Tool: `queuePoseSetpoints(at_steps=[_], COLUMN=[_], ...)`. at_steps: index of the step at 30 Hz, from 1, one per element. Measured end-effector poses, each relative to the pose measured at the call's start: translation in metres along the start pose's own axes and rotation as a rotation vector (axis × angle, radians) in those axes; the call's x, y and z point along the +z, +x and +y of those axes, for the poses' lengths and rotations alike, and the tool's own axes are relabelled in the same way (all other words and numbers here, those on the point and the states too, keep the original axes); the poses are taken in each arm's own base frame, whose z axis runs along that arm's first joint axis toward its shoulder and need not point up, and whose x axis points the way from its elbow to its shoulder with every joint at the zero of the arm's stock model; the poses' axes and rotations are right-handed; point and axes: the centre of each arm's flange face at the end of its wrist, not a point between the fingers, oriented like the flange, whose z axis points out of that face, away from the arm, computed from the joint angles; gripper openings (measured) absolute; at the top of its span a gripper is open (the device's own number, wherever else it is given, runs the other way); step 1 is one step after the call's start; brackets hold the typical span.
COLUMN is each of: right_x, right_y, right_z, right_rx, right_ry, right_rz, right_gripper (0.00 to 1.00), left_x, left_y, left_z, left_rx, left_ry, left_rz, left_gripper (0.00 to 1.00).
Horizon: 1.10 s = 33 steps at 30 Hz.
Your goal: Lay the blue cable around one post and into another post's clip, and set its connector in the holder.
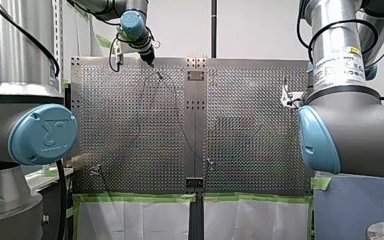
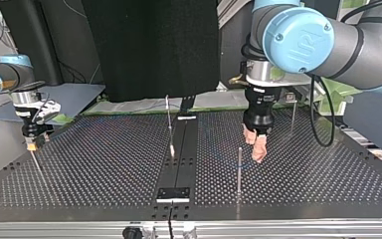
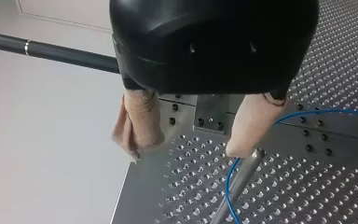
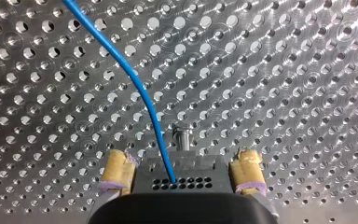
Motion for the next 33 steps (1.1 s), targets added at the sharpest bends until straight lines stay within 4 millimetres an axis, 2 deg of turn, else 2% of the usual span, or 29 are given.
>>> queuePoseSetpoints(at_steps=[33], right_x=[0.0], right_y=[0.0001], right_z=[-0.0001], right_rx=[-0.001], right_ry=[0.0], right_rz=[0.0], right_gripper=[1.0], left_x=[-0.0002], left_y=[0.0002], left_z=[0.0004], left_rx=[-0.01], left_ry=[-0.002], left_rz=[0.003], left_gripper=[1.0])
